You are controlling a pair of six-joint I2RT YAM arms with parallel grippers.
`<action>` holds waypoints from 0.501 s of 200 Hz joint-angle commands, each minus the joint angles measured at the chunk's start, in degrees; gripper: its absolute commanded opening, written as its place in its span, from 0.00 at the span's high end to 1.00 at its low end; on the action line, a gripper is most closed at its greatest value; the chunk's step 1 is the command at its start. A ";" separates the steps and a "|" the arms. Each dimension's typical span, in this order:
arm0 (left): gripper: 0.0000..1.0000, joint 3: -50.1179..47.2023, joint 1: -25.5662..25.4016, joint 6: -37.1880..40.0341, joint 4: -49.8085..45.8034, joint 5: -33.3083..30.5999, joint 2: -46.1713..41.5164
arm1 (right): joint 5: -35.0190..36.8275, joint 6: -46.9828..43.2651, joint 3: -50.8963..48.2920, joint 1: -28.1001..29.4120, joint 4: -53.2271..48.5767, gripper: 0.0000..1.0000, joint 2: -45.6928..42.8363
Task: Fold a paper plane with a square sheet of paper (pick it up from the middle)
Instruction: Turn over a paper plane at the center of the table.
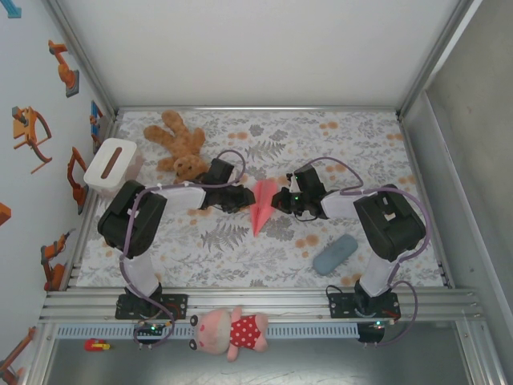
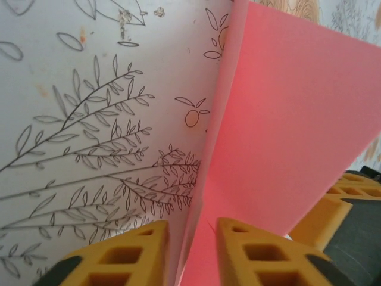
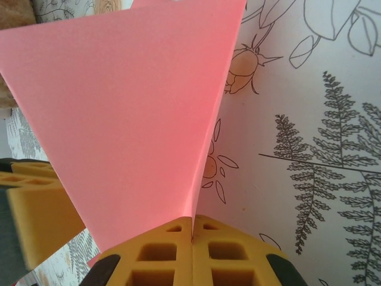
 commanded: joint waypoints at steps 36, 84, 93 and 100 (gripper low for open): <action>0.99 0.74 0.52 1.10 -1.58 -2.22 -0.37 | 0.17 0.58 -1.48 -1.19 1.26 1.00 -1.18; 1.00 -1.41 1.15 -1.15 -0.51 -4.20 -1.94 | -0.03 1.89 -2.50 -2.19 2.74 1.00 -1.58; 0.99 -1.83 1.22 -1.52 -0.13 -4.36 -2.10 | 0.06 2.17 -2.73 -2.29 3.00 1.00 -1.70; 0.99 -2.17 1.21 -1.78 -0.07 -4.55 -2.19 | 0.06 2.13 -2.80 -2.30 3.16 1.00 -1.77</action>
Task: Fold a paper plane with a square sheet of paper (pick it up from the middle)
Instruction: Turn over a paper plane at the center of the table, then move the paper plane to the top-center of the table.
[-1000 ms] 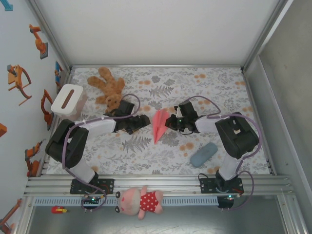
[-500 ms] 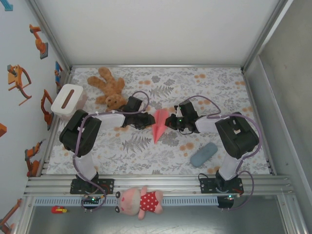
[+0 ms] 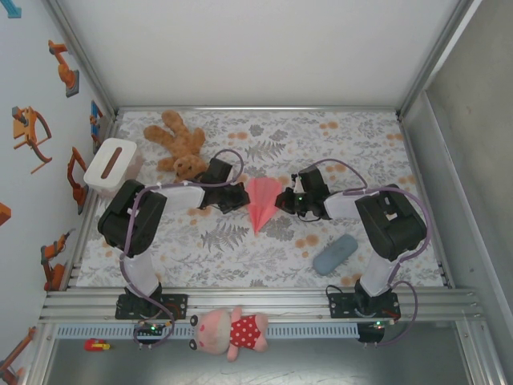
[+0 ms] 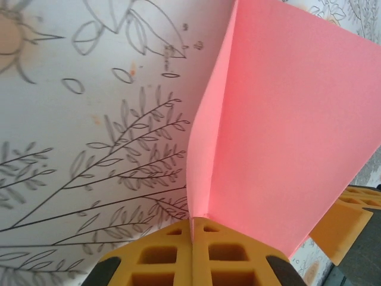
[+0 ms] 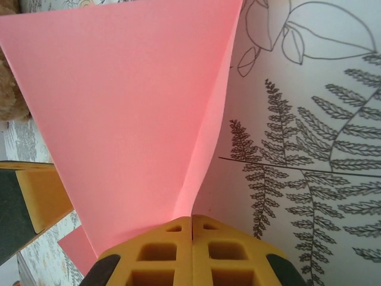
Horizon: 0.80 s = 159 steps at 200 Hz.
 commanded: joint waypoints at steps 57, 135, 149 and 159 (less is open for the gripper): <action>0.82 -0.62 0.16 -0.56 -2.87 -2.30 -2.65 | -1.53 1.03 -0.35 -0.48 1.91 1.00 -0.11; 0.64 1.14 -4.33 5.35 -9.55 -8.40 -10.40 | -2.16 1.09 0.31 -0.44 1.89 1.00 0.54; 0.60 1.14 -5.83 5.48 -8.68 -7.91 -9.71 | -2.10 1.08 0.39 -0.44 1.91 1.00 0.70; 0.60 1.46 -6.89 5.58 -8.79 -8.25 -8.87 | -2.23 1.05 0.40 -0.46 1.91 1.00 0.74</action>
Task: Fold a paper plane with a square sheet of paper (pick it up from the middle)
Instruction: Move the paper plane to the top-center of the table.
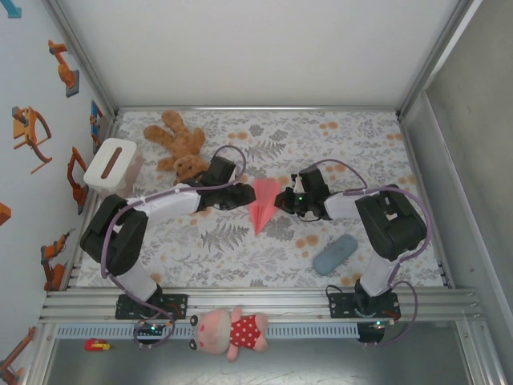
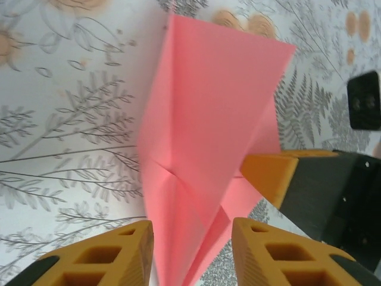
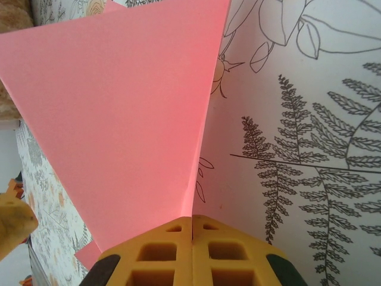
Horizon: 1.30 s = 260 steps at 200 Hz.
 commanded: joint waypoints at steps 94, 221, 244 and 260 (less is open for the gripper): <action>0.57 6.96 -5.45 3.53 -5.88 -1.80 7.92 | -0.72 0.45 0.58 -0.34 1.02 1.00 1.03; 0.66 15.67 -10.81 6.61 -17.17 -13.07 14.87 | -0.74 0.77 0.66 -0.34 1.15 1.00 1.14; 0.69 16.91 -11.33 6.82 -18.41 -14.38 15.92 | -1.00 1.17 0.57 -0.34 1.58 1.00 1.16; 0.70 17.41 -11.50 6.96 -18.95 -15.14 16.36 | -1.35 1.60 0.31 -0.35 2.37 1.00 0.86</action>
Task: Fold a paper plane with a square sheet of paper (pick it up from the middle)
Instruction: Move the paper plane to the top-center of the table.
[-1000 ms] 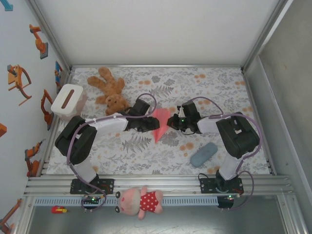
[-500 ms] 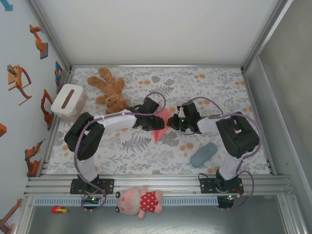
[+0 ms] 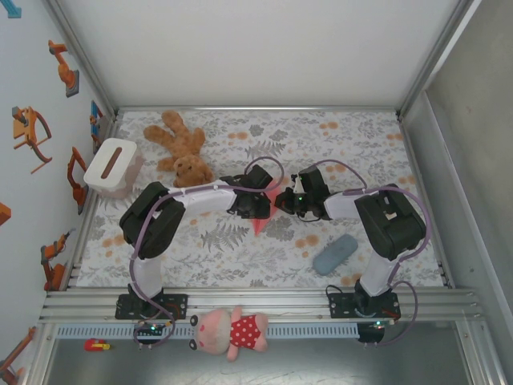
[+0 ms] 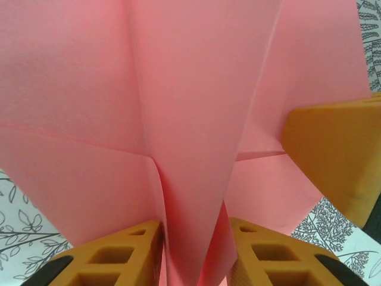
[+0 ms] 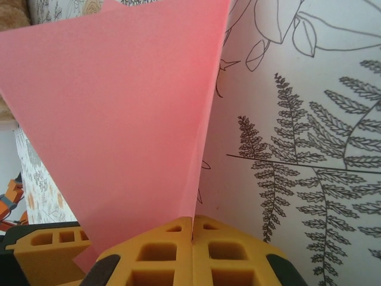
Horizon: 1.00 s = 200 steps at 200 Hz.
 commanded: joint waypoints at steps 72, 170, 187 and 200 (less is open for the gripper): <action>0.83 1.71 -0.65 1.97 -3.83 -4.29 0.47 | 1.24 1.54 -0.34 -0.44 -0.25 0.83 -2.05; 0.92 1.42 2.07 2.79 -4.73 -10.62 -3.70 | 20.65 -3.66 -3.94 -1.63 -12.55 0.52 -17.04; 0.92 4.07 3.29 2.35 -5.90 -11.01 -1.83 | 23.73 -4.79 -3.66 -1.73 -14.95 0.52 -18.66; 0.92 6.86 4.35 1.63 -7.03 -11.01 0.51 | 25.40 -5.36 -3.44 -1.75 -16.50 0.53 -19.47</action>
